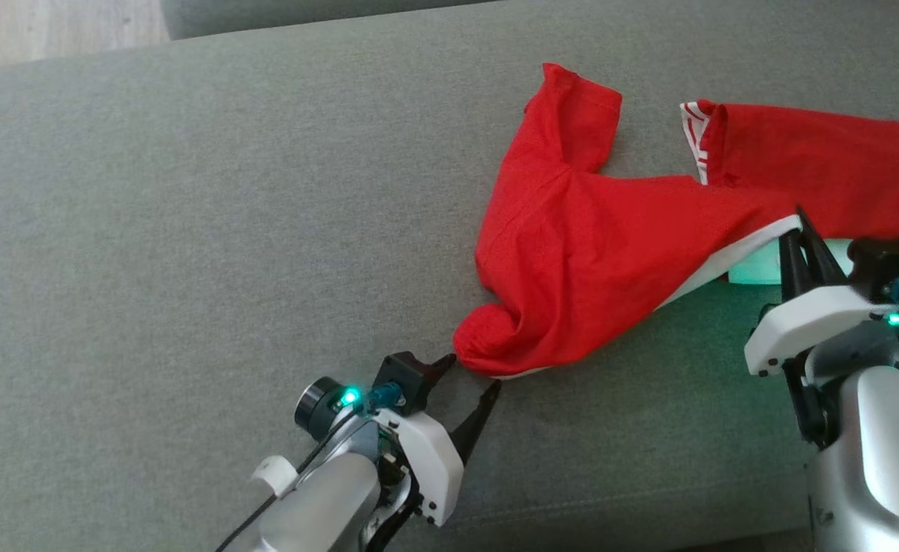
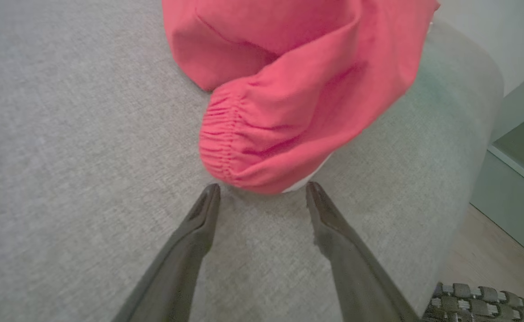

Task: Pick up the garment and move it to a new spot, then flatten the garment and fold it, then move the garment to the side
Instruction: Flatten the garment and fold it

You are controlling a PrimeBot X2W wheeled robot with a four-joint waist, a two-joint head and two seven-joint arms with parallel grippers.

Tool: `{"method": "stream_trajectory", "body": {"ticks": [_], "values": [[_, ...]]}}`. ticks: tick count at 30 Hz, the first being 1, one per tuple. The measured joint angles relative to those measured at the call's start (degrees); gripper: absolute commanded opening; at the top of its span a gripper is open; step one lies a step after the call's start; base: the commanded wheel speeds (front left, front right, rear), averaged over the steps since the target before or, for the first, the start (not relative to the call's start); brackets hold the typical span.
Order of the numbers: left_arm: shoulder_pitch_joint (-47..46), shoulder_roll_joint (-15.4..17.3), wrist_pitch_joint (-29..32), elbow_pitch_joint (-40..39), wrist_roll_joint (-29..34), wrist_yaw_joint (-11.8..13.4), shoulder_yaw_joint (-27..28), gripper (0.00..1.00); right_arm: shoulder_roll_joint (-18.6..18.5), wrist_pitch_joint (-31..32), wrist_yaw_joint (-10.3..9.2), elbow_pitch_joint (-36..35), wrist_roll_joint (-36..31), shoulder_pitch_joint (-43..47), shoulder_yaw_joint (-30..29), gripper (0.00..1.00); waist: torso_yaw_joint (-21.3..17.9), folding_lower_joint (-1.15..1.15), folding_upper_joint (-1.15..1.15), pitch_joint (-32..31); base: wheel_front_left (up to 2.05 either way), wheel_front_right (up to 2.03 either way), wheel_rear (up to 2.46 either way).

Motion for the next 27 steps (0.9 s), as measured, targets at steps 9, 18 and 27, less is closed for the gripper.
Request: {"method": "stream_trajectory", "body": {"ticks": [9,18,27], "values": [[-3.13,0.0,-2.47,2.13,-4.04,1.11,-3.74,1.0,0.0,0.43,0.0,-0.96,0.44,-0.58,0.47,0.0,-1.04,0.0,0.0,1.0,0.0,0.0,0.0],[-5.18,0.01,-3.81,2.67,-6.1,0.98,-7.24,0.0,0.0,0.58,0.0,-1.2,0.81,-0.58,1.15,0.0,-1.56,0.0,0.0,1.73,0.0,0.0,0.0],[-5.37,0.0,-4.31,2.1,-6.99,2.42,-7.37,0.0,0.0,0.58,0.0,-1.1,0.8,-0.55,0.83,0.0,-0.54,0.0,0.0,-0.31,0.0,0.0,0.0]]}}
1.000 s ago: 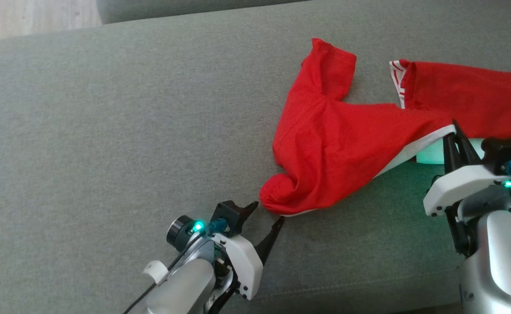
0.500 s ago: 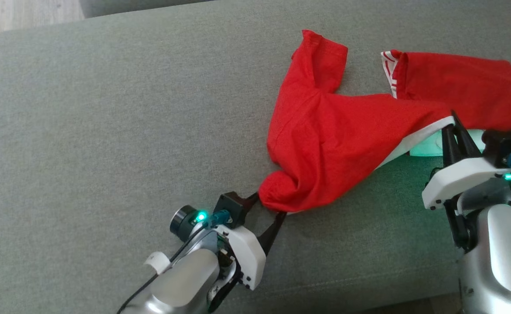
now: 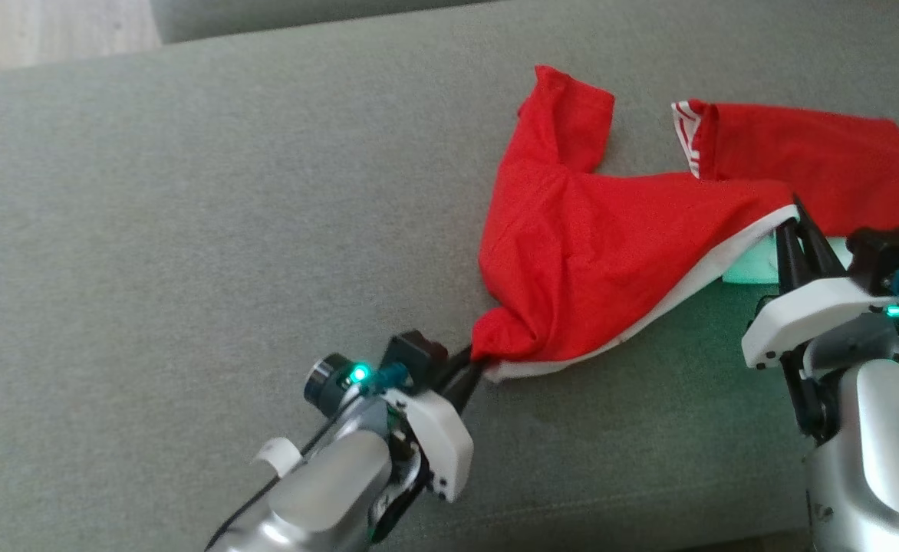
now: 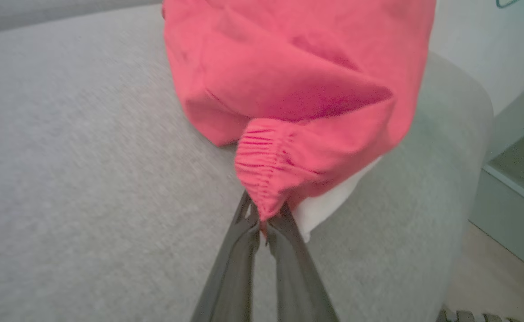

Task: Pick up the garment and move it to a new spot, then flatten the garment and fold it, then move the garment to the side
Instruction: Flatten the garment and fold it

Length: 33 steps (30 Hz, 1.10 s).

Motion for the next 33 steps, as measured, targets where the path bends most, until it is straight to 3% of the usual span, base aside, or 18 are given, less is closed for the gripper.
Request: {"method": "stream_trajectory", "body": {"ticks": [3,10,14,19,29,33], "values": [[0.05,0.2,0.0,-2.36,0.43,1.1,3.32,0.0,0.0,-0.24,0.0,-0.04,-0.01,0.02,0.79,0.0,0.85,0.0,0.0,-1.52,0.0,0.0,0.0],[-0.34,4.12,0.0,-10.49,3.42,3.56,10.5,0.0,-1.41,-2.03,0.0,-1.64,-0.08,-0.56,4.47,0.0,2.47,0.0,0.0,-5.27,0.0,0.0,0.0],[-3.63,7.9,-0.01,-16.36,5.14,6.1,15.21,0.0,-3.27,-3.9,0.0,-4.35,0.07,-5.03,7.54,0.0,3.4,0.0,0.0,-8.12,0.0,0.0,0.0],[-9.0,10.27,-0.11,-25.39,5.54,9.02,19.67,0.0,-3.59,-5.32,0.0,-9.87,0.16,-10.08,9.48,0.0,4.53,0.0,0.0,-10.76,0.0,0.0,0.0],[-1.52,15.45,8.21,-39.61,4.27,13.45,20.51,0.0,-2.26,4.33,0.0,-19.5,1.87,2.61,10.72,0.0,5.87,0.0,0.0,-11.91,0.0,0.0,0.0],[0.26,17.58,10.89,-43.88,3.34,14.82,21.16,0.0,-2.35,7.28,0.0,-23.36,2.78,3.34,10.69,0.0,6.12,0.0,0.0,-11.07,0.0,0.0,0.0]]}}
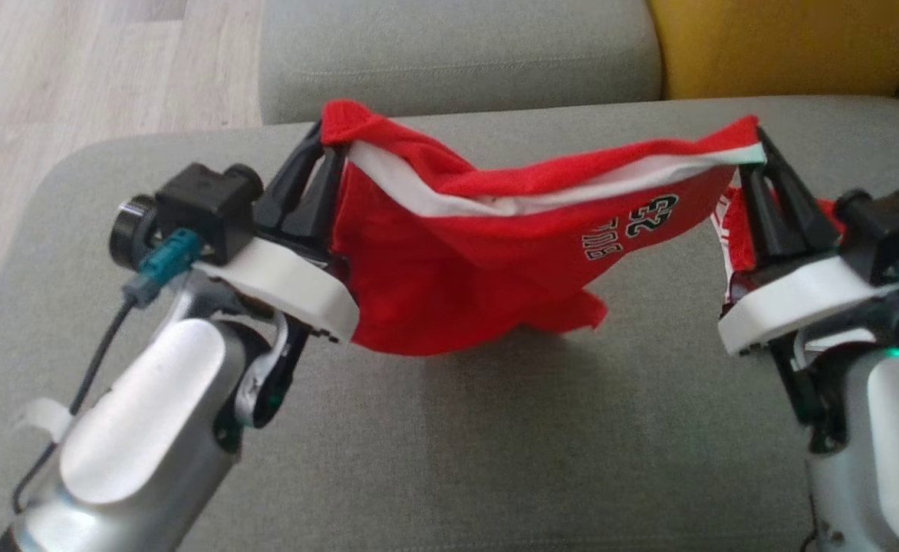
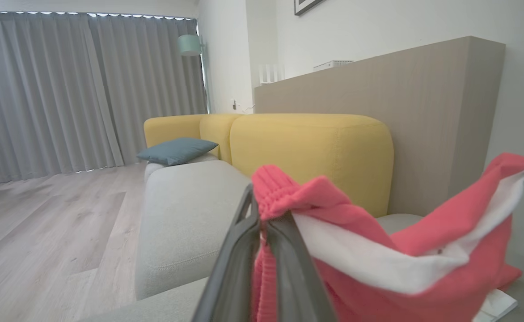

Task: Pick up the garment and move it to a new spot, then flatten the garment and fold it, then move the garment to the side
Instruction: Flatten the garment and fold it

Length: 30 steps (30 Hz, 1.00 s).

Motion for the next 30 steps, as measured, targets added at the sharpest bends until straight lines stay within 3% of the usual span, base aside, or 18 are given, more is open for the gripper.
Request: {"method": "stream_trajectory", "body": {"ticks": [3,6,12,16,21,24,30], "values": [[-1.33,1.31,2.21,-0.71,0.0,-0.19,0.21,0.0,-1.29,2.43,0.0,-0.15,0.9,-2.61,0.67,0.0,0.19,0.0,0.0,1.12,0.0,0.0,0.0],[-5.7,1.36,4.36,0.89,-1.6,-2.2,0.8,0.0,-2.61,4.49,0.0,2.27,2.64,-9.02,2.16,0.0,0.29,0.0,0.0,3.04,0.0,0.0,0.0],[-21.56,0.99,5.81,13.51,-3.67,-7.51,4.1,0.0,-5.11,4.26,0.0,16.66,5.39,-30.53,5.33,0.0,0.14,0.0,0.0,9.46,0.0,0.0,0.0],[-33.9,-0.14,3.47,25.02,-2.85,-9.58,6.3,0.0,-4.81,-1.43,0.0,30.14,4.93,-47.38,6.09,0.0,-0.15,0.0,0.0,14.76,0.0,0.0,0.0],[-46.86,-3.33,-4.25,36.97,-2.08,-10.7,9.4,0.0,-1.52,-12.07,0.0,45.66,1.4,-64.17,1.81,0.0,-0.39,0.0,0.0,21.34,0.0,0.0,0.0],[-49.23,-5.28,-8.58,42.59,-2.07,-11.12,10.26,0.0,0.13,-17.39,0.0,53.26,-0.9,-66.88,0.02,0.0,-0.31,0.0,0.0,24.53,0.0,0.0,0.0],[-46.71,-9.64,-10.9,50.1,-1.53,-15.23,9.75,0.0,0.77,-23.19,0.0,66.68,-3.39,-65.97,-1.88,0.0,1.09,0.02,0.0,29.06,0.0,0.0,0.0]]}}
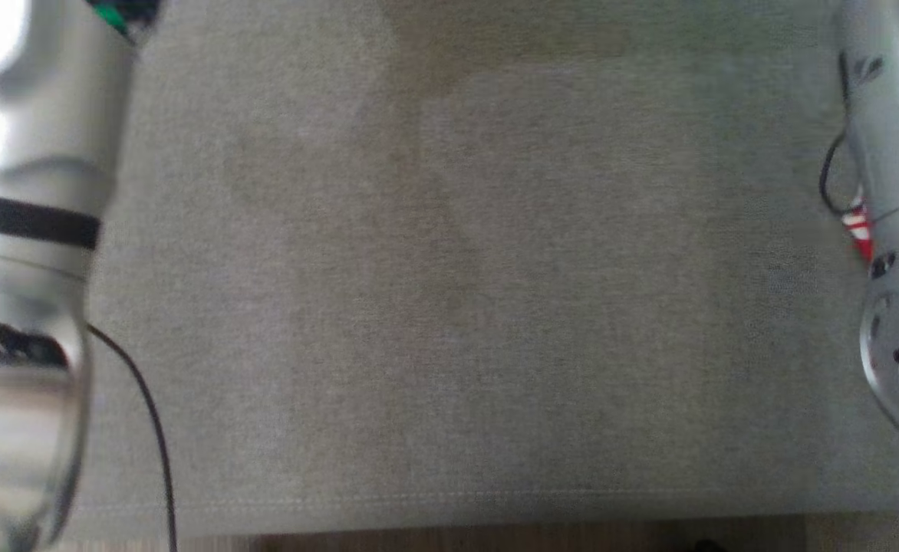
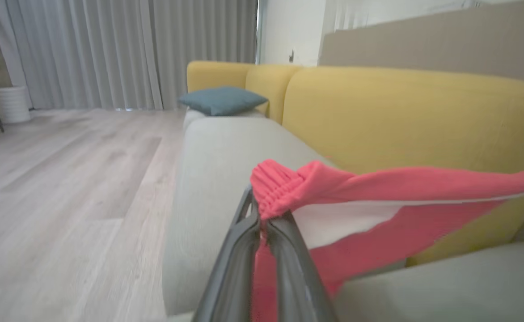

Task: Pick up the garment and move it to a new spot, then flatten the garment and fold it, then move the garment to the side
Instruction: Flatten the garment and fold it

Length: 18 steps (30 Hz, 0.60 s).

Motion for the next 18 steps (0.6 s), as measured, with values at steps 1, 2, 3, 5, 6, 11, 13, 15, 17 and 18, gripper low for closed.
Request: {"method": "stream_trajectory", "body": {"ticks": [1,2,3,5,6,11,13,15,17,18], "values": [[0.89,-0.6,0.0,0.78,0.4,-0.54,-0.41,0.0,-0.01,-0.48,0.0,1.57,-0.15,0.55,-0.25,0.0,0.47,0.0,0.0,0.39,0.0,0.0,0.0],[2.16,-1.05,0.0,0.83,0.86,-1.1,-0.47,0.0,-0.02,-0.83,0.0,3.34,-0.38,1.28,-0.27,0.0,0.96,0.0,0.0,0.72,0.0,0.0,0.0],[3.57,-1.35,-0.01,0.65,1.65,-1.57,-0.52,0.0,-0.02,-1.15,0.0,4.94,-0.6,2.29,-0.08,0.0,1.45,0.0,0.0,0.97,0.0,0.0,0.0],[6.65,-1.56,-0.12,0.03,3.5,-2.43,-0.65,0.0,-0.03,-1.6,0.0,7.98,-1.47,4.73,0.98,0.0,2.31,0.0,0.0,1.13,0.0,0.0,0.0],[8.34,-1.58,-0.27,-0.1,4.36,-2.82,-0.79,0.0,-0.02,-1.63,0.0,9.47,-1.48,5.99,1.7,0.0,2.62,0.01,0.0,0.96,0.0,0.0,0.0],[17.63,-1.44,-0.36,-1.44,8.87,-5.14,-3.97,0.0,-1.35,-1.18,0.0,14.79,-0.68,10.61,6.04,0.0,3.33,-0.01,0.0,-1.69,0.0,0.0,0.0],[20.98,-1.45,-0.36,-1.81,9.68,-5.69,-4.83,0.0,-2.0,-0.46,0.0,15.41,0.59,11.93,8.9,0.0,3.47,-0.01,0.0,-3.18,0.0,0.0,0.0],[23.85,-1.02,-0.36,-1.83,10.27,-6.13,-6.38,0.0,-2.29,0.29,0.0,15.74,2.29,13.51,11.62,0.0,3.55,-0.01,0.0,-4.79,0.0,0.0,0.0],[26.66,-0.31,-0.36,-1.87,11.27,-6.54,-8.25,0.0,-2.34,1.43,0.0,16.01,4.33,15.55,14.72,0.0,3.55,-0.01,0.0,-6.56,0.0,0.0,0.0],[28.02,0.05,-0.36,-1.89,11.79,-6.56,-9.18,0.0,-2.41,2.05,0.0,16.12,5.47,16.67,16.33,0.0,3.51,-0.01,0.0,-7.47,0.0,0.0,0.0]]}}
